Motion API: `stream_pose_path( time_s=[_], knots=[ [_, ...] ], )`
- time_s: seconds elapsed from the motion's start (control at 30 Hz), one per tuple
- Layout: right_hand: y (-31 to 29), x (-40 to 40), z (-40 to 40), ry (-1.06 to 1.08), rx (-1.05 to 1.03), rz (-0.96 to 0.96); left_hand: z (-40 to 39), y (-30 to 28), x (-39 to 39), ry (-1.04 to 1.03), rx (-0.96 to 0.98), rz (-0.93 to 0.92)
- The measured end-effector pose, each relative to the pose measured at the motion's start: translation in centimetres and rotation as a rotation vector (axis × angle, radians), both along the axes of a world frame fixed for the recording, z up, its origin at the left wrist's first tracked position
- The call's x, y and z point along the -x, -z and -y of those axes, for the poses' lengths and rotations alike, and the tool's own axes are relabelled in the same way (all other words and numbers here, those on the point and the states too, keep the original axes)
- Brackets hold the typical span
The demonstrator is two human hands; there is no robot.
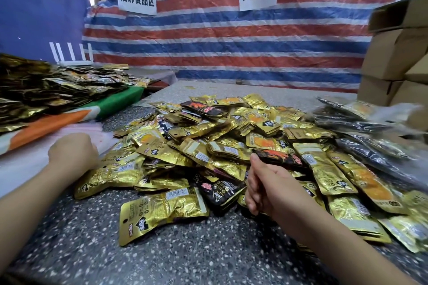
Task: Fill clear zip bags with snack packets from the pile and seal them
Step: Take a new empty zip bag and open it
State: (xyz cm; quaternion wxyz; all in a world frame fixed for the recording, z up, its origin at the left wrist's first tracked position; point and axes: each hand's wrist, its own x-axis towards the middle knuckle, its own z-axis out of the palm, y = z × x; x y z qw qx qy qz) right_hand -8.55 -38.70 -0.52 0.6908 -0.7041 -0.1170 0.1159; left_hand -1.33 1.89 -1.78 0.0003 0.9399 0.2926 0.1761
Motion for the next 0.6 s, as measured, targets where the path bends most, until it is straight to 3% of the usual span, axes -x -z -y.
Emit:
stream_pose_path(
  time_s=[0.3,0.47,0.6],
  knots=[
    [-0.1,-0.1,-0.1,0.029,-0.001,-0.027,1.4,-1.3,0.7,0.057,-0.041,0.152],
    [-0.2,-0.1,-0.2,0.043,-0.007,-0.051,6.1,-3.0,1.4,0.299,-0.079,0.41],
    [-0.5,-0.1,-0.2,0.027,-0.111,-0.132,12.0,-3.9,2.2,0.631,0.107,0.608]
  ],
)
